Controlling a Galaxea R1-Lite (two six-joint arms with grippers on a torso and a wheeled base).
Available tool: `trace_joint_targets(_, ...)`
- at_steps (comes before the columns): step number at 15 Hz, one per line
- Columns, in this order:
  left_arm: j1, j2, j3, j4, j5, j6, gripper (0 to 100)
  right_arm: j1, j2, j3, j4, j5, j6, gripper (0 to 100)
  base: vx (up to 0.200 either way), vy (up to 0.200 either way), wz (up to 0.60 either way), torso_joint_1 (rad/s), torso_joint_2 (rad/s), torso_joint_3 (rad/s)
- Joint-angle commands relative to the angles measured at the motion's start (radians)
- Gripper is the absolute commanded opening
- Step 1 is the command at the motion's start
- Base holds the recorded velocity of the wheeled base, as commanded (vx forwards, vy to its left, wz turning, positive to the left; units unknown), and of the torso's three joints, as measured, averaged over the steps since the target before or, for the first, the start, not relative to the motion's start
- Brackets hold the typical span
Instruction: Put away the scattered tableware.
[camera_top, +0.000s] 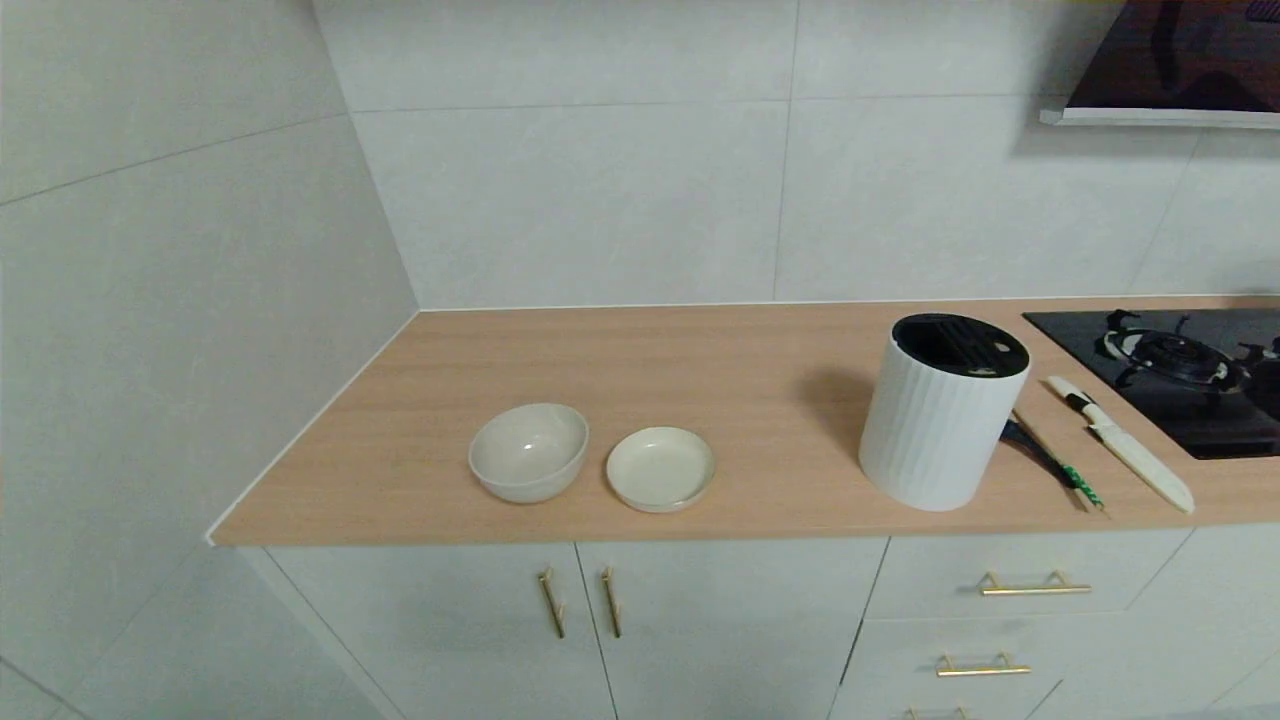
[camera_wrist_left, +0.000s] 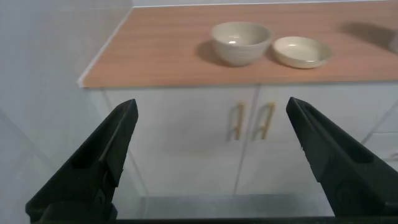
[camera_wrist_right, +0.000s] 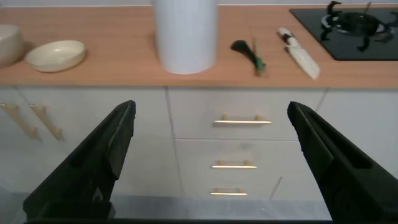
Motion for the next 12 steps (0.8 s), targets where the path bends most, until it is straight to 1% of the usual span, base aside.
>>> trace_joint_targets(1, 0.000, 0.000, 0.000, -0.001, 0.000, 0.000, 100, 0.000, 0.000, 0.000, 0.000, 0.000, 0.000, 100, 0.000, 0.200, 0.00, 0.002, 0.00, -0.002)
trace_joint_targets(10, 0.000, 0.000, 0.000, -0.001, 0.000, 0.000, 100, 0.000, 0.000, 0.000, 0.000, 0.000, 0.001, 100, 0.000, 0.200, 0.00, 0.003, 0.00, 0.002)
trace_joint_targets(12, 0.000, 0.000, 0.000, -0.001, 0.000, 0.000, 100, 0.000, 0.000, 0.000, 0.000, 0.002, 0.001, 100, 0.000, 0.000, 0.00, 0.000, 0.00, 0.000)
